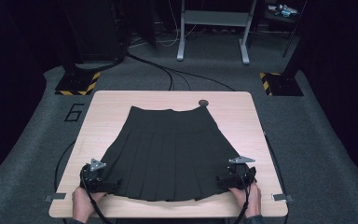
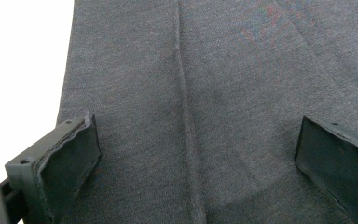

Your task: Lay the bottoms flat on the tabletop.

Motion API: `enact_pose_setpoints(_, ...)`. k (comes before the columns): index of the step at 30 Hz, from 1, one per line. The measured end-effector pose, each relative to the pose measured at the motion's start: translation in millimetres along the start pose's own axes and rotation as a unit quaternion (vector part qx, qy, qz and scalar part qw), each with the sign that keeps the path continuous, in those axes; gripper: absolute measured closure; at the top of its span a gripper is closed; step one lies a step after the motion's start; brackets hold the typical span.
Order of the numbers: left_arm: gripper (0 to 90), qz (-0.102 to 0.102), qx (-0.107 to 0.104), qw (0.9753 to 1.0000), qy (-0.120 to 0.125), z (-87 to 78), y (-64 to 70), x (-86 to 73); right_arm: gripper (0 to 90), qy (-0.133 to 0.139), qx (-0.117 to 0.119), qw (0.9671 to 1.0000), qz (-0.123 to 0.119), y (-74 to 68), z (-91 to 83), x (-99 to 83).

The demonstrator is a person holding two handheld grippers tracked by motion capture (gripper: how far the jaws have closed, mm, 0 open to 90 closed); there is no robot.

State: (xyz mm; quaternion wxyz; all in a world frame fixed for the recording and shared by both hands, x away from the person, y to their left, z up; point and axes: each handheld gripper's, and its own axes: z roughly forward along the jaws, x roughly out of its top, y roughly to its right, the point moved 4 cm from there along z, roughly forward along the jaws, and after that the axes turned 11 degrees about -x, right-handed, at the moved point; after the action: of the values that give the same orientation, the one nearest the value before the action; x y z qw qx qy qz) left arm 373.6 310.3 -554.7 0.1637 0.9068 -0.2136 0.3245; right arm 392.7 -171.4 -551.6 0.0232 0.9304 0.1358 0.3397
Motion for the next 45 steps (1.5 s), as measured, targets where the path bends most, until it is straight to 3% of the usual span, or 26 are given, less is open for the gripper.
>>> enact_pose_setpoints(6, 0.0, 0.001, -0.003, 1.0, -0.009, 4.3, -2.6, 6.4, 0.0, -0.002, -0.004, 1.0, 0.001, 3.2, 5.3, 6.3)
enact_pose_setpoints(20, 0.0, 0.01, -0.012, 0.9997, -0.021, 35.0, -20.4, 47.8, 0.0, -0.013, -0.007, 0.9999, 0.002, 20.9, 30.9, 36.4)
enact_pose_setpoints(28, 0.0, 0.011, -0.011, 0.9996, -0.026, 47.5, -28.3, 64.7, 0.0, -0.047, -0.006, 0.9989, 0.001, 30.7, 45.6, 56.8)
enact_pose_setpoints(32, 0.0, 0.01, -0.008, 0.9996, -0.024, 50.7, -29.7, 68.7, 0.0, -0.04, -0.006, 0.9992, 0.002, 33.1, 50.0, 60.9)
enact_pose_setpoints(40, 0.0, 0.014, -0.011, 0.9995, -0.025, 42.2, -28.8, 69.3, 0.0, -0.045, 0.003, 0.999, 0.0, 33.8, 47.0, 61.3)
enact_pose_setpoints(44, 0.1, 0.014, -0.01, 0.9998, -0.008, 28.9, -26.7, 69.9, 0.0, -0.009, 0.012, 0.9999, 0.006, 38.0, 27.9, 62.7)
enact_pose_setpoints(45, 0.2, 0.014, -0.01, 0.9998, 0.006, 16.6, -24.5, 69.4, 0.0, 0.003, 0.012, 0.9999, 0.003, 39.6, 21.3, 62.6)
